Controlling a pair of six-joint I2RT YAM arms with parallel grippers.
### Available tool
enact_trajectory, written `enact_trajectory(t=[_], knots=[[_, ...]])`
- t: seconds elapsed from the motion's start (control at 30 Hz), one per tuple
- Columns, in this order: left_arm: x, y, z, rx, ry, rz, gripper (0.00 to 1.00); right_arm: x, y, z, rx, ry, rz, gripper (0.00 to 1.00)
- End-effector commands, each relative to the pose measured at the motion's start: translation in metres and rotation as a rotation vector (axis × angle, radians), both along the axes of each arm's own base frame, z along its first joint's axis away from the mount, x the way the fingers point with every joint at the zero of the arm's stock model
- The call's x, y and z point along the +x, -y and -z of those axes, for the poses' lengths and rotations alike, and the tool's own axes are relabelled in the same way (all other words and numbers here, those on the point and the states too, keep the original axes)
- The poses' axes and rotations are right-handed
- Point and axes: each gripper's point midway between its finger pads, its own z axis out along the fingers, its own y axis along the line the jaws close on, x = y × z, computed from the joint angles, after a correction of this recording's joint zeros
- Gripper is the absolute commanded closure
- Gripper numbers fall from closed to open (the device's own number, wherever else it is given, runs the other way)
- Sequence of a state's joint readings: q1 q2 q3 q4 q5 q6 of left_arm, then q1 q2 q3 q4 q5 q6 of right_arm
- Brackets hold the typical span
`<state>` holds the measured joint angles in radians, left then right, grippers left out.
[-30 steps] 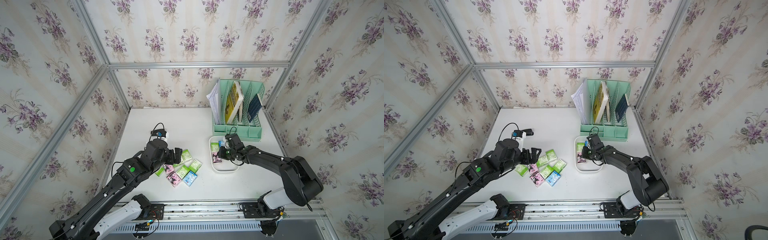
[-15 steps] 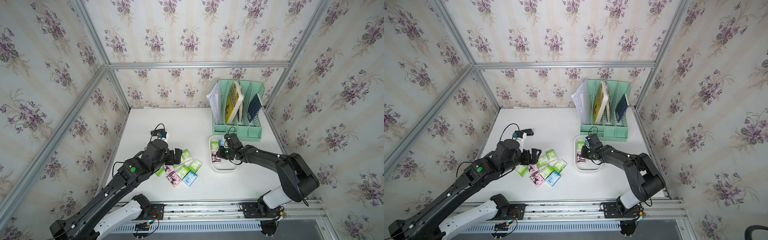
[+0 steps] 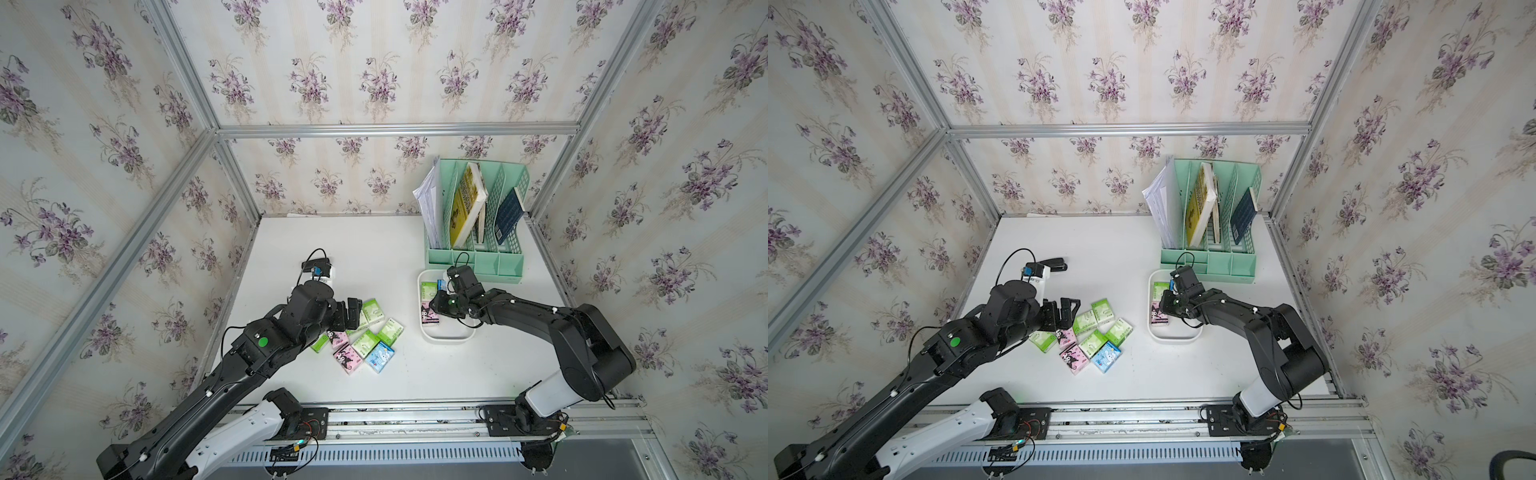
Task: Put the pocket tissues into the storage box
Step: Place the pocket tissues in the storage box, then pick up the pocket tissues from the center of the board.
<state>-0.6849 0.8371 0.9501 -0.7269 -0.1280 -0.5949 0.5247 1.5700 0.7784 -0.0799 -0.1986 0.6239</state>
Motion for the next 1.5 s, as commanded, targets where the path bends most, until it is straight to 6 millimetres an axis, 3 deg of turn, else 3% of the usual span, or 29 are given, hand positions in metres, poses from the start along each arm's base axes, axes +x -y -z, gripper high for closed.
enact_trajectory(t=[0.0,0.23,0.53,0.73,0.9,1.07,1.47], knots=[[0.001,-0.002,-0.004,-0.002,0.012,-0.009,0.01,0.002,-0.003,-0.009,0.001,0.020,-0.010,0.58],[0.003,-0.002,-0.007,-0.014,0.023,-0.023,0.01,0.008,0.005,-0.032,-0.060,0.075,-0.024,0.48],[-0.001,-0.026,-0.018,0.005,0.098,-0.095,0.01,0.024,0.006,-0.096,-0.104,0.225,-0.081,0.44],[-0.009,-0.051,-0.023,0.034,0.127,-0.152,0.01,0.012,-0.049,-0.106,-0.106,0.249,-0.278,0.42],[-0.012,-0.062,-0.013,0.026,0.077,-0.188,0.01,-0.003,-0.108,-0.095,-0.068,0.242,-0.414,0.41],[-0.010,-0.065,0.004,-0.031,-0.025,-0.209,0.01,-0.007,-0.151,-0.071,-0.058,0.187,-0.489,0.41],[-0.013,-0.067,0.008,-0.059,-0.033,-0.205,0.01,-0.004,-0.173,-0.010,-0.099,0.052,-0.499,0.40]])
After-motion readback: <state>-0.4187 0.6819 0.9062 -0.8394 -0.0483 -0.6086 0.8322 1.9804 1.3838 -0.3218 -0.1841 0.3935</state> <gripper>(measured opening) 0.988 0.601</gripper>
